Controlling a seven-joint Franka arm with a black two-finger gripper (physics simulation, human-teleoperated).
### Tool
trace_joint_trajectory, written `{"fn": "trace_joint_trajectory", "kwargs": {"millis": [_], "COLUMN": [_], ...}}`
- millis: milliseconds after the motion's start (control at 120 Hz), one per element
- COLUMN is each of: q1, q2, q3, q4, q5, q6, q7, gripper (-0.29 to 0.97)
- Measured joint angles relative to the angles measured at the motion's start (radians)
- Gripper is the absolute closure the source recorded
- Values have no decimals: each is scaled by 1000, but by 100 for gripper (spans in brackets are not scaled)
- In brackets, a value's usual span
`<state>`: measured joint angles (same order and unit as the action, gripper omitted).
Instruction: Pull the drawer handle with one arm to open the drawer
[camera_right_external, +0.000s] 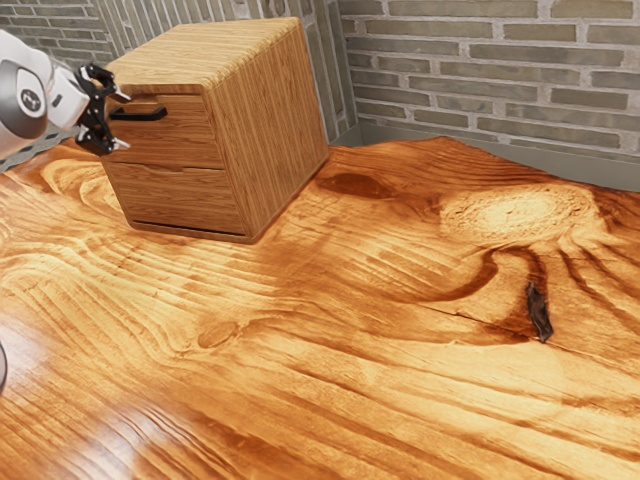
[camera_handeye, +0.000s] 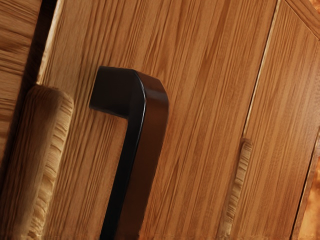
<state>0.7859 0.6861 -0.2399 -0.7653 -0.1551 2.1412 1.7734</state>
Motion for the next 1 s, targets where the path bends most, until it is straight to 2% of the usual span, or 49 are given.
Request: {"fn": "trace_joint_trajectory", "kwargs": {"millis": [408,717,767,867,1000], "q1": [-3,15,37,58,70], "q2": [9,-101,-120,-141,-173], "q3": [-1,-3,-15,-21,-27], "q4": [-33,-193,-210,-226,-277], "q5": [-4,-9,-7,-8,-9], "q6": [-8,14,18,25,31], "q7": [-13,-21,-23,-26,-29], "gripper": [-1,18,12,7,6]}}
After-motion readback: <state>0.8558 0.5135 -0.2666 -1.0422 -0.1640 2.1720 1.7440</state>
